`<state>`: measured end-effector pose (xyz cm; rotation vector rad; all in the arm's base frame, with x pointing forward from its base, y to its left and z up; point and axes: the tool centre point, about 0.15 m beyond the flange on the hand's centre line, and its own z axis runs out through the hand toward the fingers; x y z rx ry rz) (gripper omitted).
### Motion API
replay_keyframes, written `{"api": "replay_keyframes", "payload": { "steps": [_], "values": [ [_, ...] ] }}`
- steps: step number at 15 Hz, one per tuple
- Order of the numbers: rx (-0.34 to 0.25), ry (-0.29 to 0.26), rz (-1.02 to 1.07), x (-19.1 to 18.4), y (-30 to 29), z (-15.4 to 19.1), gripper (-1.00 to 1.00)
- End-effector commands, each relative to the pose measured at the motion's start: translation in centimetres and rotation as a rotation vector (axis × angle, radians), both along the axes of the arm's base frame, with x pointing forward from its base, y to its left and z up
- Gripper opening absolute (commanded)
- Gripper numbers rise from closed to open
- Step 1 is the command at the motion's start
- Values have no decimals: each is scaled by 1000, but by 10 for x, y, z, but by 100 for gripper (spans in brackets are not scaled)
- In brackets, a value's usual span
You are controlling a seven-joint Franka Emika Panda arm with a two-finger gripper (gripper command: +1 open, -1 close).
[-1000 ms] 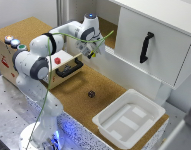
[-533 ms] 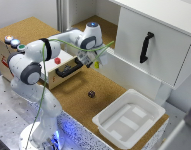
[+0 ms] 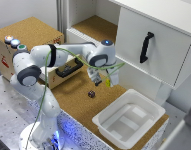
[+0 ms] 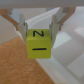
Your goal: Move to the white box and store the yellow object
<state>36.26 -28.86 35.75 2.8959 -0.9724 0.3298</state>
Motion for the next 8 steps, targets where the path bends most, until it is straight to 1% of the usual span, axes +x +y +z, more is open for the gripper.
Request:
{"api": "replay_keyframes", "payload": {
  "steps": [1, 4, 7, 8],
  "values": [
    [28, 74, -110, 11, -98, -41, -100],
    [35, 94, -224, 14, -133, -66, -100],
    [14, 107, -335, 11, -155, -84, -100],
    [17, 106, -372, 8, -159, -89, -100]
  ]
}}
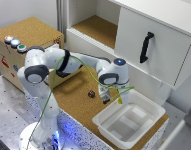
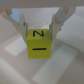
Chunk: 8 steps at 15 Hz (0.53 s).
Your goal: Move to the white box and store the yellow object
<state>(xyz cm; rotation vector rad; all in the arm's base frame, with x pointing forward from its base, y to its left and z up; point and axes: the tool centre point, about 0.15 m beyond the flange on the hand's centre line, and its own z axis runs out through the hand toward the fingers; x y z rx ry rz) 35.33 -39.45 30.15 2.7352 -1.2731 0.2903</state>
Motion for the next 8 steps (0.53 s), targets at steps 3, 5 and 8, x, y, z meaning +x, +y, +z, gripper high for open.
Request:
{"api": "replay_keyframes", "payload": {
  "steps": [3, 5, 8],
  "values": [
    [-3, 100, -251, 1, -60, -44, -100],
    [9, 92, -337, -13, -65, -48, -100],
    [75, 71, -480, -39, -72, -59, -100]
  ]
}}
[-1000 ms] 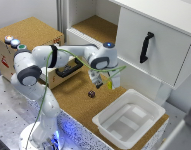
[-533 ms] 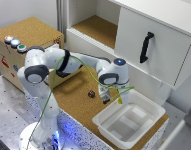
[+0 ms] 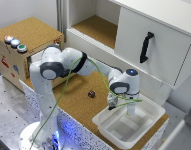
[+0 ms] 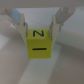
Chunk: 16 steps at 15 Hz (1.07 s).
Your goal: Move to the white box and store the yellow object
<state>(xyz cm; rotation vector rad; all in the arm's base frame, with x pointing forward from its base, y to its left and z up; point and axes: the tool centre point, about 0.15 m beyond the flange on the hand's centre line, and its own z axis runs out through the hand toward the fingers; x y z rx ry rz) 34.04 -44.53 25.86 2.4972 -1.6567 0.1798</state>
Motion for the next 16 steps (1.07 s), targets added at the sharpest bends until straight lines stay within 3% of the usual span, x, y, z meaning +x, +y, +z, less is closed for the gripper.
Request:
{"api": "replay_keyframes", "payload": {
  "steps": [1, 5, 6, 16],
  "values": [
    [72, 7, -229, -35, -21, -20, -100],
    [87, -24, -368, -56, -8, -24, -100],
    [100, -44, -391, -56, -6, -23, 100],
    [78, -139, -332, -37, 21, 22, 100]
  ]
}}
